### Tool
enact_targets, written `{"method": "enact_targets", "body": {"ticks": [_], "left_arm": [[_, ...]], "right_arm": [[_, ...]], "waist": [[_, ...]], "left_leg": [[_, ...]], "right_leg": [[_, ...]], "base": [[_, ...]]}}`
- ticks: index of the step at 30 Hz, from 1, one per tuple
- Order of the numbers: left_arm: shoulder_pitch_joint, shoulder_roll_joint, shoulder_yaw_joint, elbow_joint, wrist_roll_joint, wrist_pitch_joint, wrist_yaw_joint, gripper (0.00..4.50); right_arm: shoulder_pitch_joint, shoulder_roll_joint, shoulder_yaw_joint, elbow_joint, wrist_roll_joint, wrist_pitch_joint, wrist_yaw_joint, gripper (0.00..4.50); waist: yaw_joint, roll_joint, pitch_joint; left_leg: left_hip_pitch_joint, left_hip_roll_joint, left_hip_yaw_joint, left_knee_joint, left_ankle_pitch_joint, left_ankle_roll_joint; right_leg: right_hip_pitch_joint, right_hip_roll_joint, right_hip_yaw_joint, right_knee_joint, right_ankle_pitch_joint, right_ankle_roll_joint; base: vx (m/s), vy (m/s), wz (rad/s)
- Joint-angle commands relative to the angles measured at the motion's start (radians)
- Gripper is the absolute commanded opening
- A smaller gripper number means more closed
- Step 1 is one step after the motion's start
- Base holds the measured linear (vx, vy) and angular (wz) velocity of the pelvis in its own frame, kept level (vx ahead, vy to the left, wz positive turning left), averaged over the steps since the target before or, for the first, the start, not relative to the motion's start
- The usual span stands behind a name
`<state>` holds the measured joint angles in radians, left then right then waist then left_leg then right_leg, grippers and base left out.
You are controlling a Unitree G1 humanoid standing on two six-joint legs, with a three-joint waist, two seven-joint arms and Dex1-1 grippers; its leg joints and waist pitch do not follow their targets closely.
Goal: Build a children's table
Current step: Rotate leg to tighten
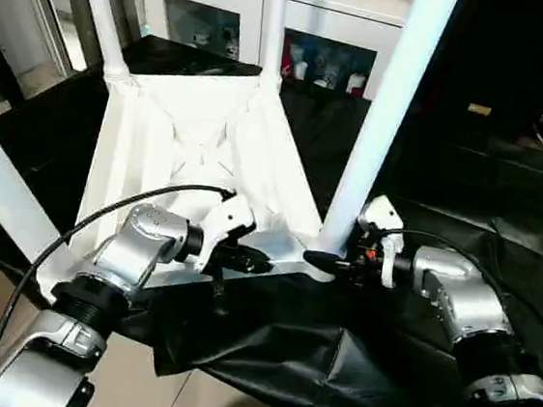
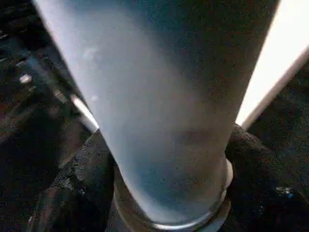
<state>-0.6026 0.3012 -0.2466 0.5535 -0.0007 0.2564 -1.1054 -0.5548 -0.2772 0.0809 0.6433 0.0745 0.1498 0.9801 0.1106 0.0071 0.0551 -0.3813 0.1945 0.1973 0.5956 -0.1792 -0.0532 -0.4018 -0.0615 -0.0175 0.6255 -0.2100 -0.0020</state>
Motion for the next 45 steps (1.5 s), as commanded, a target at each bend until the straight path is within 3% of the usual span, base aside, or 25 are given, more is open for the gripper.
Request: {"method": "enact_targets", "body": {"ticks": [1,3,6,7,10,12,13,16,20,22,24,27,29,32,38,45], "left_arm": [[-0.054,-0.069,0.019,0.036,0.020,-0.014,0.146,0.00],[-0.067,-0.095,0.031,0.060,0.026,-0.016,0.206,0.00],[-0.088,-0.134,0.041,0.095,0.040,-0.024,0.292,0.00],[-0.099,-0.155,0.043,0.110,0.045,-0.028,0.336,0.00],[-0.117,-0.208,0.050,0.134,0.044,-0.026,0.402,0.00],[-0.123,-0.238,0.048,0.141,0.042,-0.028,0.412,0.00],[-0.123,-0.238,0.048,0.141,0.042,-0.028,0.412,0.00],[-0.118,-0.241,0.043,0.132,0.035,-0.035,0.389,0.00],[-0.079,-0.193,0.022,0.075,0.014,-0.056,0.239,0.00],[-0.060,-0.157,0.000,0.048,0.011,-0.067,0.161,0.00],[-0.045,-0.120,-0.015,0.028,0.007,-0.071,0.092,0.00],[-0.039,-0.077,-0.008,0.017,-0.007,-0.059,0.033,0.00],[-0.035,-0.048,-0.011,0.010,-0.008,-0.053,-0.009,0.00],[-0.032,-0.031,-0.011,0.004,-0.009,-0.049,-0.033,0.00],[-0.044,0.014,0.000,0.022,-0.012,-0.054,-0.065,0.00],[-0.044,0.002,-0.001,0.018,-0.009,-0.048,-0.058,0.00]], "right_arm": [[0.011,0.089,0.038,0.054,-0.048,0.010,-0.154,2.74],[0.005,0.125,0.010,0.086,-0.047,0.017,-0.252,2.73],[-0.003,0.175,-0.022,0.115,-0.040,0.034,-0.375,2.73],[-0.007,0.203,-0.035,0.124,-0.041,0.045,-0.438,2.73],[-0.013,0.262,-0.027,0.129,-0.059,0.045,-0.516,2.73],[-0.015,0.295,0.001,0.118,-0.067,0.015,-0.499,2.73],[-0.015,0.295,0.001,0.118,-0.067,0.015,-0.499,3.08],[-0.018,0.296,0.003,0.105,-0.042,0.011,-0.449,3.45],[-0.012,0.215,0.024,0.056,-0.026,-0.018,-0.294,3.79],[-0.008,0.169,0.036,0.042,-0.023,-0.036,-0.215,3.79],[-0.007,0.122,0.035,0.028,-0.010,-0.041,-0.139,3.79],[-0.006,0.061,0.033,0.009,0.017,-0.027,-0.021,3.79],[-0.006,0.028,0.033,0.002,0.021,-0.022,0.040,3.79],[-0.009,0.012,0.031,0.004,0.021,-0.023,0.067,3.48],[-0.017,-0.013,0.031,0.014,0.030,-0.019,0.125,3.09],[0.016,0.012,0.039,-0.017,0.038,0.004,0.129,2.78]], "waist": [[-0.006,0.000,-0.059],[-0.013,-0.002,-0.055],[-0.023,0.000,-0.049],[-0.023,0.006,-0.050],[-0.024,-0.001,-0.051],[-0.023,0.002,-0.051],[-0.023,0.001,-0.052],[-0.022,0.000,-0.055],[-0.022,0.000,-0.057],[-0.021,0.000,-0.061],[-0.021,-0.001,-0.066],[-0.014,0.000,-0.077],[-0.010,0.003,-0.077],[-0.009,0.005,-0.077],[-0.004,0.005,-0.073],[-0.002,0.003,-0.076]], "left_leg": [[0.023,0.037,-0.016,-0.072,-0.201,0.014],[0.031,0.035,-0.021,-0.080,-0.277,-0.023],[0.037,0.035,-0.026,-0.086,-0.343,-0.042],[0.040,0.035,-0.030,-0.088,-0.353,-0.047],[0.039,0.032,-0.029,-0.090,-0.354,-0.048],[0.033,0.031,-0.030,-0.090,-0.341,-0.032],[0.032,0.032,-0.030,-0.091,-0.337,-0.029],[0.029,0.030,-0.029,-0.091,-0.313,-0.013],[0.022,0.031,-0.030,-0.091,-0.284,0.008],[0.018,0.033,-0.027,-0.086,-0.249,0.024],[0.010,0.031,-0.026,-0.079,-0.173,0.058],[0.013,0.032,-0.019,-0.062,-0.073,0.102],[0.011,0.031,-0.015,-0.056,-0.054,0.126],[0.012,0.036,-0.015,-0.055,-0.063,0.134],[0.018,0.042,-0.013,-0.061,-0.116,0.095],[0.015,0.040,-0.015,-0.059,-0.084,0.091]], "right_leg": [[0.037,-0.071,0.030,-0.077,-0.106,-0.256],[0.034,-0.076,0.033,-0.092,-0.259,-0.221],[0.024,-0.077,0.035,-0.105,-0.381,-0.183],[0.024,-0.078,0.035,-0.106,-0.391,-0.179],[0.023,-0.077,0.035,-0.110,-0.391,-0.161],[0.025,-0.078,0.036,-0.111,-0.372,-0.158],[0.027,-0.078,0.036,-0.110,-0.365,-0.158],[0.029,-0.078,0.035,-0.106,-0.319,-0.166],[0.037,-0.080,0.033,-0.101,-0.268,-0.178],[0.041,-0.081,0.033,-0.094,-0.200,-0.193],[0.049,-0.078,0.030,-0.079,-0.068,-0.221],[0.051,-0.073,0.024,-0.056,0.121,-0.277],[0.050,-0.069,0.019,-0.050,0.181,-0.301],[0.049,-0.073,0.016,-0.050,0.178,-0.313],[0.047,-0.077,0.012,-0.056,0.070,-0.311],[0.052,-0.079,0.011,-0.051,0.099,-0.301]], "base": [[0.000,0.000,0.00],[0.000,0.000,0.00],[0.000,0.000,0.00],[0.000,0.000,0.00],[0.000,0.000,0.00],[0.000,0.000,0.00],[0.000,0.000,0.00],[0.000,0.000,0.00],[0.000,0.000,0.00],[0.000,0.000,0.00],[0.000,0.000,0.00],[0.017,-0.002,-0.01],[0.000,0.000,0.00],[0.000,0.000,0.00],[0.000,0.000,0.00],[0.000,0.000,0.00]]}}
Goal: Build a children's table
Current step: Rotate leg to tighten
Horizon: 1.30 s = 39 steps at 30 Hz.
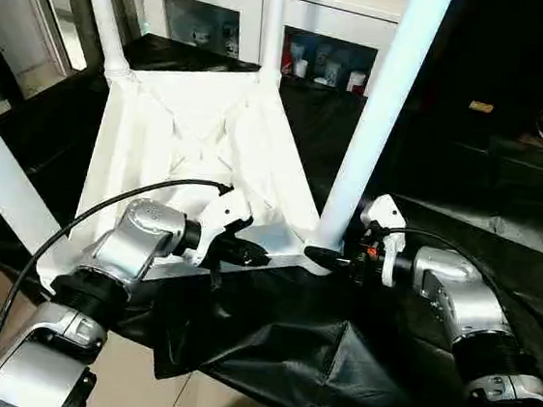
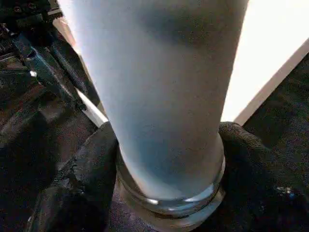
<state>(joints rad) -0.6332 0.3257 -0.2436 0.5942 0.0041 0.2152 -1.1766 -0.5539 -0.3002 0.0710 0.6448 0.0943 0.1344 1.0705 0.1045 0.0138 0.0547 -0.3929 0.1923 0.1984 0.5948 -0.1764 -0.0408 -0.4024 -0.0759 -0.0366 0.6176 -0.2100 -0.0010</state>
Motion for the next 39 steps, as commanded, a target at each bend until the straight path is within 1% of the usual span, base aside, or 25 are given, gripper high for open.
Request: {"method": "enact_targets", "body": {"ticks": [1,2,3,4,6,8,9,10,11,13,14,15,16,18,20,22,23,27,30,31,32,33,34,36,39], "left_arm": [[-0.014,-0.025,-0.004,-0.022,-0.012,-0.008,0.018,0.00],[-0.018,-0.038,0.001,-0.012,-0.007,-0.011,0.050,0.00],[-0.030,-0.064,0.013,0.013,0.003,-0.014,0.122,0.00],[-0.039,-0.082,0.023,0.032,0.008,-0.009,0.168,0.00],[-0.046,-0.097,0.031,0.047,0.010,-0.003,0.204,0.00],[-0.062,-0.133,0.044,0.077,0.015,0.000,0.276,0.00],[-0.076,-0.170,0.052,0.099,0.020,0.004,0.337,0.00],[-0.080,-0.183,0.054,0.104,0.021,0.007,0.357,0.00],[-0.085,-0.206,0.056,0.112,0.024,0.011,0.393,0.00],[-0.090,-0.232,0.059,0.119,0.025,0.014,0.429,0.00],[-0.090,-0.232,0.059,0.119,0.025,0.014,0.429,0.00],[-0.092,-0.255,0.051,0.125,0.034,0.010,0.452,0.00],[-0.092,-0.255,0.051,0.125,0.034,0.010,0.452,0.00],[-0.082,-0.258,0.034,0.108,0.037,0.001,0.419,0.00],[-0.079,-0.250,0.028,0.103,0.034,-0.005,0.398,0.00],[-0.074,-0.229,0.025,0.092,0.025,-0.012,0.360,0.00],[-0.066,-0.204,0.019,0.078,0.019,-0.014,0.312,0.00],[-0.054,-0.164,0.003,0.066,0.029,-0.038,0.252,0.00],[-0.049,-0.153,-0.002,0.062,0.033,-0.049,0.235,0.00],[-0.025,-0.104,-0.005,0.023,0.009,-0.044,0.134,0.00],[-0.017,-0.083,-0.006,0.006,-0.001,-0.035,0.091,0.00],[-0.012,-0.066,-0.009,-0.006,-0.007,-0.029,0.059,0.00],[-0.009,-0.055,-0.012,-0.011,-0.008,-0.027,0.039,0.00],[-0.005,-0.033,-0.018,-0.021,-0.012,-0.024,0.002,0.00],[0.001,-0.011,-0.022,-0.035,-0.019,-0.021,-0.031,0.00]], "right_arm": [[0.018,0.038,0.049,-0.020,0.017,0.020,0.034,2.78],[0.018,0.050,0.047,0.000,-0.003,0.011,-0.024,2.77],[0.010,0.077,0.039,0.052,-0.049,-0.004,-0.162,2.76],[0.002,0.098,0.025,0.085,-0.067,0.000,-0.255,2.76],[-0.005,0.117,0.011,0.108,-0.075,0.006,-0.325,2.75],[-0.014,0.163,-0.023,0.139,-0.074,0.021,-0.456,2.75],[-0.016,0.206,-0.041,0.149,-0.077,0.035,-0.553,2.75],[-0.016,0.222,-0.044,0.150,-0.079,0.039,-0.584,2.75],[-0.023,0.249,-0.048,0.158,-0.085,0.041,-0.640,2.75],[-0.031,0.278,-0.046,0.168,-0.093,0.035,-0.689,2.75],[-0.031,0.278,-0.046,0.168,-0.093,0.035,-0.689,2.75],[-0.037,0.308,-0.032,0.170,-0.095,0.005,-0.691,2.75],[-0.037,0.308,-0.032,0.170,-0.095,0.005,-0.691,2.75],[-0.041,0.319,-0.032,0.142,-0.050,-0.018,-0.606,3.45],[-0.041,0.311,-0.034,0.132,-0.041,-0.016,-0.581,3.45],[-0.037,0.277,-0.023,0.113,-0.037,-0.005,-0.512,3.67],[-0.030,0.234,-0.003,0.095,-0.039,-0.016,-0.438,3.80],[-0.022,0.177,0.006,0.067,-0.018,-0.024,-0.331,3.80],[-0.019,0.165,0.006,0.060,-0.012,-0.025,-0.306,3.80],[-0.014,0.096,0.006,0.037,0.005,-0.037,-0.182,3.80],[-0.008,0.068,0.013,0.024,0.010,-0.039,-0.121,3.80],[-0.002,0.046,0.021,0.012,0.012,-0.039,-0.075,3.80],[0.000,0.035,0.026,0.007,0.011,-0.040,-0.054,3.80],[0.002,0.018,0.031,0.003,0.011,-0.041,-0.020,3.80],[-0.002,0.005,0.033,0.006,0.011,-0.046,0.013,3.80]], "waist": [[0.004,-0.004,-0.076],[0.005,-0.004,-0.076],[0.001,-0.003,-0.074],[-0.002,-0.002,-0.072],[-0.013,-0.003,-0.062],[-0.018,-0.002,-0.061],[-0.020,-0.002,-0.060],[-0.019,-0.002,-0.060],[-0.018,0.005,-0.060],[-0.019,0.000,-0.059],[-0.019,0.000,-0.060],[-0.018,0.003,-0.061],[-0.018,0.003,-0.061],[-0.016,0.002,-0.064],[-0.016,0.004,-0.066],[-0.016,0.004,-0.067],[-0.015,0.003,-0.068],[-0.011,0.003,-0.070],[-0.011,0.004,-0.072],[-0.010,0.004,-0.073],[-0.007,0.003,-0.074],[-0.005,0.004,-0.075],[-0.004,0.003,-0.074],[0.001,0.004,-0.076],[0.010,0.006,-0.075]], "left_leg": [[0.026,0.042,-0.016,-0.058,-0.083,0.082],[0.026,0.042,-0.016,-0.057,-0.079,0.083],[0.026,0.042,-0.016,-0.059,-0.087,0.074],[0.027,0.041,-0.016,-0.061,-0.104,0.066],[0.031,0.039,-0.021,-0.075,-0.199,0.014],[0.035,0.039,-0.021,-0.078,-0.237,-0.007],[0.038,0.040,-0.023,-0.081,-0.258,-0.025],[0.041,0.040,-0.024,-0.083,-0.269,-0.031],[0.042,0.039,-0.024,-0.082,-0.273,-0.035],[0.038,0.038,-0.026,-0.085,-0.277,-0.037],[0.038,0.038,-0.025,-0.085,-0.276,-0.036],[0.038,0.038,-0.025,-0.084,-0.279,-0.030],[0.037,0.038,-0.025,-0.084,-0.276,-0.028],[0.034,0.037,-0.024,-0.083,-0.250,-0.013],[0.031,0.037,-0.024,-0.082,-0.232,-0.005],[0.030,0.037,-0.024,-0.081,-0.222,0.005],[0.029,0.037,-0.023,-0.079,-0.207,0.013],[0.026,0.038,-0.022,-0.074,-0.173,0.039],[0.026,0.039,-0.021,-0.072,-0.156,0.046],[0.027,0.040,-0.021,-0.072,-0.154,0.049],[0.026,0.041,-0.022,-0.070,-0.150,0.053],[0.022,0.042,-0.017,-0.065,-0.125,0.074],[0.022,0.042,-0.017,-0.064,-0.121,0.080],[0.027,0.044,-0.016,-0.062,-0.115,0.088],[0.030,0.046,-0.015,-0.064,-0.129,0.080]], "right_leg": [[0.052,-0.064,0.030,-0.043,0.106,-0.302],[0.052,-0.064,0.029,-0.042,0.110,-0.302],[0.047,-0.066,0.030,-0.045,0.091,-0.301],[0.047,-0.067,0.031,-0.050,0.068,-0.300],[0.048,-0.070,0.031,-0.069,-0.114,-0.273],[0.047,-0.072,0.033,-0.075,-0.180,-0.256],[0.043,-0.072,0.035,-0.081,-0.220,-0.233],[0.039,-0.071,0.036,-0.083,-0.235,-0.223],[0.038,-0.072,0.037,-0.084,-0.240,-0.220],[0.040,-0.071,0.036,-0.087,-0.247,-0.209],[0.040,-0.071,0.036,-0.088,-0.249,-0.204],[0.037,-0.072,0.037,-0.089,-0.249,-0.198],[0.038,-0.071,0.036,-0.090,-0.245,-0.196],[0.041,-0.070,0.036,-0.085,-0.200,-0.197],[0.043,-0.069,0.035,-0.083,-0.168,-0.203],[0.046,-0.068,0.033,-0.079,-0.138,-0.210],[0.047,-0.069,0.033,-0.077,-0.111,-0.218],[0.051,-0.069,0.030,-0.071,-0.052,-0.238],[0.051,-0.069,0.029,-0.067,-0.030,-0.252],[0.053,-0.069,0.028,-0.066,-0.023,-0.258],[0.057,-0.069,0.027,-0.064,-0.012,-0.261],[0.054,-0.064,0.026,-0.056,0.048,-0.274],[0.054,-0.065,0.026,-0.054,0.058,-0.277],[0.049,-0.065,0.026,-0.053,0.062,-0.290],[0.046,-0.068,0.026,-0.055,0.028,-0.292]], "base": [[0.000,0.000,0.00],[0.000,0.000,0.00],[0.000,0.000,0.00],[0.000,0.000,0.00],[0.000,0.000,0.00],[0.000,0.000,0.00],[0.000,0.000,0.00],[0.000,0.000,0.00],[0.000,0.000,0.00],[0.000,0.000,0.00],[0.000,0.000,0.00],[0.000,0.000,0.00],[0.000,0.000,0.00],[0.000,0.000,0.00],[0.000,0.000,0.00],[0.000,0.000,0.00],[0.000,0.000,0.00],[0.000,0.000,0.00],[0.000,0.000,0.00],[0.000,0.000,0.00],[0.000,0.000,0.00],[0.000,0.000,0.00],[0.000,0.000,0.00],[0.000,0.000,0.00],[0.000,0.000,0.00]]}}
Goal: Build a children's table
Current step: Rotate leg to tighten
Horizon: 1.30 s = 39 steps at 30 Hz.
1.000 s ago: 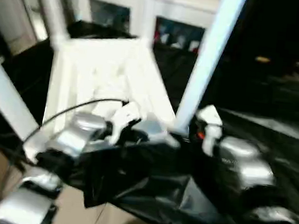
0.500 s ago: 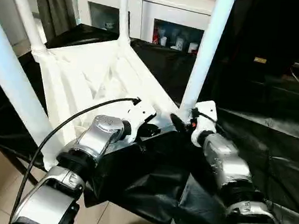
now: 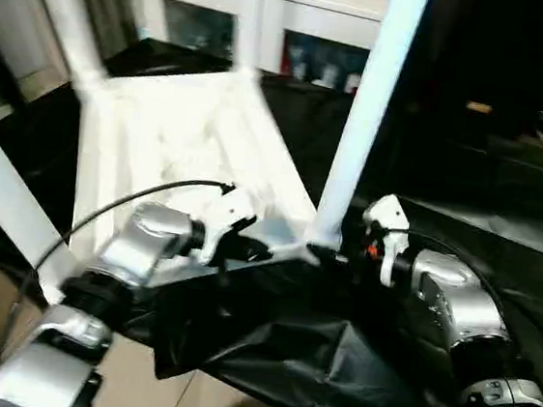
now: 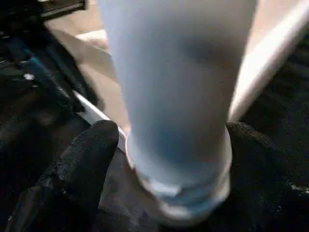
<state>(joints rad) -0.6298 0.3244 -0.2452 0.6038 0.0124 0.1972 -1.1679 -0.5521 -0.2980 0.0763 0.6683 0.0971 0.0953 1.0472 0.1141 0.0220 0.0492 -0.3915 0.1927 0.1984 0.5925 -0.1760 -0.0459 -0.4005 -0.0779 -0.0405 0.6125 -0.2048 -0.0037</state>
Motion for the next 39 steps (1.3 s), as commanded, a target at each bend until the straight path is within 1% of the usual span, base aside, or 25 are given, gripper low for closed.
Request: {"method": "enact_targets", "body": {"ticks": [1,2,5,6,8,11,17,18,19,20,21,22,23,24,25,26,27,28,30,31,32,33,34,38,39], "left_arm": [[-0.002,-0.006,-0.021,-0.047,-0.029,-0.002,-0.044,0.00],[0.000,-0.003,-0.020,-0.051,-0.030,0.000,-0.048,0.00],[0.007,0.005,-0.023,-0.067,-0.037,0.012,-0.065,0.00],[0.012,0.009,-0.026,-0.076,-0.039,0.017,-0.072,0.00],[0.014,0.011,-0.027,-0.077,-0.039,0.017,-0.073,0.00],[0.014,0.013,-0.024,-0.074,-0.034,0.014,-0.067,0.00],[0.009,0.004,-0.010,-0.065,-0.029,0.005,-0.021,0.00],[-0.008,-0.020,0.007,-0.030,-0.010,0.000,0.072,0.00],[-0.015,-0.029,0.012,-0.016,-0.001,-0.002,0.104,0.00],[-0.023,-0.040,0.017,0.000,0.010,-0.003,0.145,0.00],[-0.036,-0.065,0.027,0.025,0.018,-0.001,0.205,0.00],[-0.053,-0.110,0.041,0.055,0.023,0.010,0.288,0.00],[-0.059,-0.129,0.046,0.065,0.024,0.016,0.320,0.00],[-0.059,-0.129,0.046,0.065,0.024,0.016,0.320,0.00],[-0.064,-0.147,0.049,0.072,0.027,0.016,0.348,0.00],[-0.064,-0.147,0.049,0.072,0.027,0.016,0.348,0.00],[-0.073,-0.177,0.056,0.089,0.024,0.020,0.388,0.00],[-0.083,-0.204,0.055,0.106,0.024,0.013,0.412,0.00],[-0.097,-0.243,0.046,0.123,0.019,0.002,0.422,0.00],[-0.099,-0.247,0.041,0.122,0.020,-0.004,0.418,0.00],[-0.100,-0.247,0.040,0.124,0.020,-0.007,0.417,0.00],[-0.102,-0.247,0.038,0.126,0.021,-0.012,0.415,0.00],[-0.103,-0.241,0.035,0.124,0.018,-0.031,0.394,0.00],[-0.093,-0.208,0.021,0.106,0.010,-0.053,0.310,0.00],[-0.087,-0.197,0.017,0.094,0.006,-0.050,0.284,0.00]], "right_arm": [[-0.006,0.001,0.027,-0.014,0.008,-0.008,0.041,3.80],[-0.011,0.001,0.026,-0.007,0.010,-0.010,0.044,3.65],[-0.015,0.000,0.028,-0.002,0.018,-0.010,0.058,3.52],[-0.015,0.000,0.030,-0.005,0.021,-0.007,0.069,3.31],[-0.013,0.001,0.031,-0.008,0.022,-0.004,0.074,3.26],[-0.006,0.005,0.033,-0.018,0.029,0.009,0.089,2.94],[0.018,0.021,0.035,-0.023,0.029,0.024,0.059,2.73],[0.021,0.056,0.022,0.010,0.001,0.016,-0.065,2.72],[0.019,0.069,0.016,0.026,-0.012,0.012,-0.117,2.71],[0.014,0.086,0.007,0.048,-0.029,0.007,-0.187,2.71],[0.009,0.117,-0.012,0.080,-0.043,0.007,-0.298,2.70],[0.004,0.169,-0.049,0.117,-0.045,0.019,-0.452,2.70],[0.003,0.192,-0.065,0.129,-0.041,0.026,-0.511,2.70],[0.003,0.192,-0.065,0.129,-0.041,0.026,-0.511,2.70],[0.002,0.210,-0.074,0.136,-0.042,0.031,-0.559,2.70],[0.002,0.210,-0.074,0.136,-0.042,0.031,-0.559,2.70],[-0.001,0.239,-0.073,0.144,-0.055,0.033,-0.625,2.70],[-0.006,0.270,-0.065,0.143,-0.060,0.030,-0.649,2.70],[-0.016,0.323,-0.033,0.127,-0.074,0.003,-0.648,2.70],[-0.017,0.332,-0.025,0.119,-0.068,-0.005,-0.619,2.70],[-0.018,0.334,-0.023,0.118,-0.066,-0.008,-0.612,2.70],[-0.018,0.336,-0.021,0.116,-0.065,-0.013,-0.601,3.26],[-0.020,0.329,-0.020,0.109,-0.052,-0.015,-0.560,3.26],[-0.020,0.280,-0.010,0.091,-0.042,-0.035,-0.473,3.77],[-0.018,0.259,-0.005,0.086,-0.042,-0.040,-0.449,3.77]], "waist": [[0.002,-0.003,-0.069],[0.004,-0.002,-0.069],[0.005,-0.002,-0.069],[0.005,-0.001,-0.069],[0.005,-0.001,-0.070],[0.005,-0.001,-0.070],[0.008,-0.002,-0.071],[0.009,-0.002,-0.070],[0.007,-0.002,-0.069],[0.002,-0.002,-0.065],[-0.003,-0.002,-0.061],[-0.006,0.001,-0.060],[-0.009,0.004,-0.056],[-0.012,0.000,-0.055],[-0.012,0.003,-0.059],[-0.014,0.002,-0.059],[-0.016,0.007,-0.059],[-0.018,0.004,-0.058],[-0.015,0.012,-0.060],[-0.016,0.011,-0.061],[-0.016,0.010,-0.062],[-0.015,0.011,-0.062],[-0.015,0.017,-0.062],[-0.016,0.017,-0.066],[-0.016,0.017,-0.065]], "left_leg": [[0.029,0.046,-0.016,-0.062,-0.132,0.082],[0.029,0.046,-0.016,-0.063,-0.138,0.075],[0.028,0.045,-0.017,-0.065,-0.147,0.061],[0.027,0.044,-0.017,-0.064,-0.145,0.061],[0.027,0.044,-0.017,-0.064,-0.141,0.062],[0.026,0.044,-0.017,-0.063,-0.133,0.065],[0.027,0.043,-0.017,-0.062,-0.133,0.064],[0.026,0.044,-0.017,-0.063,-0.134,0.061],[0.028,0.045,-0.018,-0.064,-0.131,0.054],[0.028,0.041,-0.019,-0.068,-0.163,0.036],[0.032,0.040,-0.020,-0.073,-0.208,0.012],[0.033,0.039,-0.023,-0.078,-0.236,-0.010],[0.035,0.039,-0.022,-0.080,-0.259,-0.020],[0.040,0.039,-0.026,-0.084,-0.296,-0.036],[0.038,0.039,-0.028,-0.084,-0.295,-0.037],[0.036,0.040,-0.027,-0.085,-0.288,-0.034],[0.038,0.039,-0.026,-0.084,-0.281,-0.034],[0.038,0.038,-0.024,-0.084,-0.281,-0.034],[0.038,0.035,-0.025,-0.082,-0.283,-0.029],[0.032,0.034,-0.026,-0.083,-0.275,-0.021],[0.031,0.034,-0.026,-0.083,-0.270,-0.017],[0.030,0.035,-0.026,-0.082,-0.266,-0.013],[0.031,0.035,-0.026,-0.082,-0.264,-0.009],[0.026,0.036,-0.026,-0.080,-0.243,0.006],[0.025,0.036,-0.025,-0.079,-0.230,0.011]], "right_leg": [[0.044,-0.066,0.030,-0.050,0.018,-0.288],[0.043,-0.065,0.031,-0.050,0.010,-0.287],[0.045,-0.066,0.030,-0.050,0.002,-0.283],[0.046,-0.066,0.030,-0.049,0.006,-0.282],[0.046,-0.066,0.030,-0.049,0.013,-0.282],[0.046,-0.065,0.029,-0.048,0.021,-0.282],[0.046,-0.066,0.029,-0.048,0.020,-0.281],[0.045,-0.066,0.030,-0.048,0.014,-0.279],[0.041,-0.067,0.031,-0.049,0.010,-0.277],[0.041,-0.068,0.032,-0.056,-0.040,-0.270],[0.038,-0.070,0.034,-0.065,-0.118,-0.256],[0.040,-0.073,0.035,-0.072,-0.186,-0.237],[0.036,-0.072,0.036,-0.076,-0.220,-0.229],[0.037,-0.074,0.035,-0.083,-0.284,-0.209],[0.039,-0.075,0.036,-0.083,-0.287,-0.196],[0.038,-0.072,0.037,-0.084,-0.270,-0.192],[0.034,-0.069,0.037,-0.084,-0.237,-0.193],[0.032,-0.067,0.037,-0.083,-0.227,-0.195],[0.033,-0.068,0.037,-0.085,-0.222,-0.192],[0.039,-0.068,0.037,-0.082,-0.209,-0.192],[0.040,-0.068,0.036,-0.082,-0.205,-0.190],[0.040,-0.069,0.036,-0.082,-0.201,-0.189],[0.038,-0.069,0.036,-0.081,-0.199,-0.190],[0.044,-0.067,0.033,-0.075,-0.142,-0.204],[0.044,-0.067,0.034,-0.074,-0.119,-0.211]], "base": [[0.000,0.000,0.00],[0.000,0.000,0.00],[0.000,0.000,0.00],[0.000,0.000,0.00],[0.000,0.000,0.00],[0.000,0.000,0.00],[0.000,0.000,0.00],[0.000,0.000,0.00],[0.000,0.000,0.00],[0.000,0.000,0.00],[0.000,0.000,0.00],[0.000,0.000,0.00],[0.000,0.000,0.00],[0.000,0.000,0.00],[0.000,0.000,0.00],[0.000,0.000,0.00],[0.000,0.000,0.00],[0.000,0.000,0.00],[0.000,0.000,0.00],[0.000,0.000,0.00],[0.000,0.000,0.00],[0.000,0.000,0.00],[0.000,0.000,0.00],[0.000,0.000,0.00],[0.000,0.000,0.00]]}}
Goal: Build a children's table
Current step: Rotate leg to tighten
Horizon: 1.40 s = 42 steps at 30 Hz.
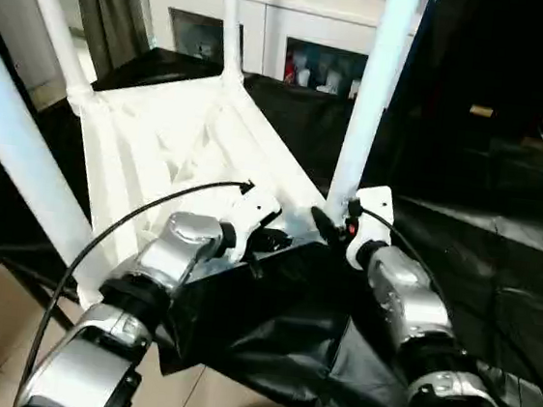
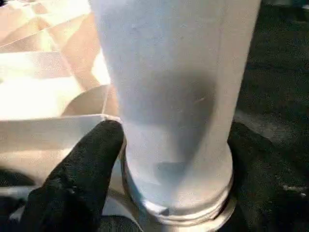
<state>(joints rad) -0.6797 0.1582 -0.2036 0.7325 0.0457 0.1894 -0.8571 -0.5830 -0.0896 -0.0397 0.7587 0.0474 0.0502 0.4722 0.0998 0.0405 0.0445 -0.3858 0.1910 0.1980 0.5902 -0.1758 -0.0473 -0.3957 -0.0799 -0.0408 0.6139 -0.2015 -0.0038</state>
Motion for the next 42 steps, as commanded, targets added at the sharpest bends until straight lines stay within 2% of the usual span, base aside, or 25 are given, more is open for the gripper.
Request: {"method": "enact_targets", "body": {"ticks": [1,2,5,8,9,12,15,18,20,21,24,25,27,29,31,34,35,36,38,39,40,41,42], "left_arm": [[-0.023,-0.004,-0.033,-0.064,-0.039,-0.038,-0.084,0.00],[-0.014,0.013,-0.037,-0.084,-0.046,-0.032,-0.118,0.00],[0.008,0.074,-0.040,-0.130,-0.069,-0.015,-0.238,0.00],[0.017,0.106,-0.040,-0.148,-0.083,-0.004,-0.293,0.00],[0.020,0.116,-0.040,-0.153,-0.087,0.000,-0.314,0.00],[0.028,0.144,-0.046,-0.168,-0.096,0.014,-0.362,0.00],[0.045,0.175,-0.051,-0.203,-0.114,0.042,-0.414,0.00],[0.054,0.186,-0.053,-0.224,-0.122,0.057,-0.428,0.00],[0.062,0.190,-0.052,-0.234,-0.123,0.063,-0.429,0.00],[0.066,0.189,-0.047,-0.237,-0.120,0.066,-0.422,0.00],[0.068,0.189,-0.043,-0.240,-0.120,0.071,-0.414,0.00],[0.068,0.183,-0.038,-0.240,-0.120,0.070,-0.396,0.00],[0.067,0.178,-0.037,-0.238,-0.118,0.063,-0.384,0.00],[0.059,0.162,-0.037,-0.221,-0.103,0.054,-0.335,0.00],[0.030,0.128,-0.036,-0.159,-0.057,0.030,-0.219,0.00],[-0.022,0.053,-0.011,-0.063,-0.024,0.022,-0.036,0.00],[-0.022,0.053,-0.011,-0.063,-0.024,0.022,-0.036,0.00],[-0.044,0.012,0.000,-0.029,-0.016,0.021,0.049,0.00],[-0.053,-0.008,0.002,-0.013,-0.012,0.017,0.082,0.00],[-0.059,-0.031,0.000,0.001,-0.013,0.014,0.103,0.00],[-0.063,-0.045,0.001,0.008,-0.015,0.010,0.113,0.00],[-0.068,-0.065,-0.002,0.017,-0.019,0.003,0.119,0.00],[-0.072,-0.073,-0.002,0.025,-0.018,-0.003,0.120,0.00]], "right_arm": [[0.020,0.006,0.120,-0.021,0.015,0.000,0.198,3.77],[0.026,-0.023,0.124,-0.036,0.025,0.002,0.254,3.77],[0.030,-0.118,0.122,-0.065,0.046,0.004,0.393,3.77],[0.014,-0.155,0.110,-0.056,0.043,0.012,0.436,3.77],[0.012,-0.170,0.113,-0.058,0.040,0.011,0.467,3.77],[0.007,-0.204,0.123,-0.076,0.051,0.022,0.542,3.77],[0.003,-0.233,0.137,-0.093,0.075,0.034,0.625,3.77],[0.000,-0.234,0.140,-0.091,0.077,0.038,0.642,3.51],[0.003,-0.231,0.145,-0.093,0.075,0.039,0.653,3.51],[0.008,-0.222,0.147,-0.098,0.080,0.044,0.659,3.27],[0.014,-0.214,0.150,-0.103,0.084,0.051,0.662,3.10],[0.023,-0.203,0.154,-0.106,0.089,0.057,0.659,3.02],[0.031,-0.194,0.155,-0.111,0.094,0.063,0.652,2.87],[0.046,-0.174,0.147,-0.113,0.094,0.065,0.616,2.79],[0.039,-0.128,0.120,-0.046,0.048,0.039,0.426,2.76],[0.023,-0.044,0.063,0.048,0.019,0.043,0.141,2.73],[0.023,-0.044,0.063,0.048,0.019,0.043,0.141,2.73],[0.022,0.003,0.041,0.063,0.016,0.040,0.026,2.72],[0.022,0.030,0.036,0.065,0.009,0.028,-0.033,2.72],[0.020,0.066,0.032,0.060,0.005,0.021,-0.096,2.72],[0.017,0.086,0.033,0.055,0.005,0.022,-0.115,2.72],[0.013,0.109,0.050,0.043,-0.009,0.013,-0.126,2.72],[0.010,0.117,0.059,0.043,-0.018,0.005,-0.132,2.72]], "waist": [[0.001,-0.004,-0.062],[0.003,-0.005,-0.063],[0.008,-0.004,-0.068],[0.011,0.001,-0.073],[0.011,-0.001,-0.072],[0.020,0.003,-0.073],[0.025,0.000,-0.071],[0.026,0.000,-0.069],[0.028,-0.004,-0.068],[0.029,-0.011,-0.067],[0.026,-0.008,-0.067],[0.026,-0.013,-0.068],[0.025,-0.009,-0.069],[0.027,-0.008,-0.069],[0.023,-0.003,-0.068],[0.006,-0.009,-0.060],[0.005,-0.009,-0.060],[0.003,-0.004,-0.058],[-0.001,-0.007,-0.054],[-0.005,0.001,-0.054],[-0.006,0.003,-0.057],[-0.007,-0.003,-0.057],[-0.007,-0.003,-0.057]], "left_leg": [[0.020,0.038,-0.025,-0.075,-0.224,0.019],[0.019,0.038,-0.024,-0.073,-0.220,0.025],[0.014,0.042,-0.020,-0.063,-0.148,0.064],[0.014,0.042,-0.019,-0.055,-0.103,0.091],[0.014,0.041,-0.017,-0.054,-0.103,0.096],[0.021,0.045,-0.015,-0.053,-0.120,0.094],[0.018,0.046,-0.016,-0.054,-0.133,0.090],[0.019,0.046,-0.016,-0.057,-0.152,0.078],[0.017,0.045,-0.016,-0.056,-0.146,0.075],[0.016,0.045,-0.017,-0.057,-0.147,0.075],[0.015,0.045,-0.017,-0.058,-0.142,0.071],[0.015,0.044,-0.017,-0.057,-0.134,0.074],[0.015,0.044,-0.016,-0.055,-0.125,0.081],[0.015,0.045,-0.017,-0.055,-0.119,0.082],[0.016,0.045,-0.019,-0.057,-0.120,0.068],[0.022,0.039,-0.021,-0.070,-0.219,0.006],[0.023,0.039,-0.022,-0.070,-0.229,0.000],[0.024,0.039,-0.023,-0.073,-0.249,-0.008],[0.027,0.038,-0.024,-0.078,-0.284,-0.019],[0.029,0.038,-0.024,-0.079,-0.301,-0.025],[0.029,0.037,-0.026,-0.079,-0.299,-0.026],[0.026,0.036,-0.025,-0.080,-0.291,-0.023],[0.028,0.036,-0.025,-0.079,-0.292,-0.017]], "right_leg": [[0.043,-0.065,0.032,-0.073,-0.116,-0.217],[0.044,-0.065,0.031,-0.073,-0.109,-0.217],[0.046,-0.062,0.029,-0.057,0.009,-0.243],[0.042,-0.061,0.026,-0.047,0.087,-0.275],[0.042,-0.059,0.025,-0.046,0.093,-0.284],[0.037,-0.058,0.026,-0.047,0.080,-0.294],[0.039,-0.060,0.024,-0.045,0.066,-0.291],[0.037,-0.062,0.025,-0.049,0.022,-0.285],[0.037,-0.063,0.026,-0.049,0.012,-0.280],[0.038,-0.065,0.026,-0.050,-0.008,-0.277],[0.037,-0.065,0.026,-0.051,-0.026,-0.269],[0.038,-0.065,0.026,-0.049,-0.018,-0.268],[0.036,-0.065,0.026,-0.049,-0.011,-0.271],[0.036,-0.064,0.026,-0.048,-0.003,-0.270],[0.031,-0.064,0.027,-0.050,-0.005,-0.266],[0.033,-0.068,0.029,-0.069,-0.160,-0.239],[0.033,-0.069,0.029,-0.071,-0.181,-0.233],[0.031,-0.070,0.030,-0.076,-0.213,-0.219],[0.028,-0.069,0.031,-0.083,-0.257,-0.202],[0.025,-0.069,0.033,-0.088,-0.273,-0.191],[0.028,-0.070,0.032,-0.087,-0.268,-0.189],[0.029,-0.068,0.032,-0.087,-0.256,-0.184],[0.027,-0.068,0.032,-0.088,-0.250,-0.184]], "base": [[0.000,0.000,0.00],[0.000,0.000,0.00],[0.000,0.000,0.00],[0.000,0.000,0.00],[0.000,0.000,0.00],[0.000,0.000,0.00],[0.000,0.000,0.00],[0.000,0.000,0.00],[0.000,0.000,0.00],[0.000,0.000,0.00],[0.000,0.000,0.00],[0.000,0.000,0.00],[0.000,0.000,0.00],[0.000,0.000,0.00],[0.000,0.000,0.00],[0.000,0.000,0.00],[0.000,0.000,0.00],[0.000,0.000,0.00],[0.000,0.000,0.00],[0.000,0.000,0.00],[0.000,0.000,0.00],[0.000,0.000,0.00],[0.000,0.000,0.00]]}}
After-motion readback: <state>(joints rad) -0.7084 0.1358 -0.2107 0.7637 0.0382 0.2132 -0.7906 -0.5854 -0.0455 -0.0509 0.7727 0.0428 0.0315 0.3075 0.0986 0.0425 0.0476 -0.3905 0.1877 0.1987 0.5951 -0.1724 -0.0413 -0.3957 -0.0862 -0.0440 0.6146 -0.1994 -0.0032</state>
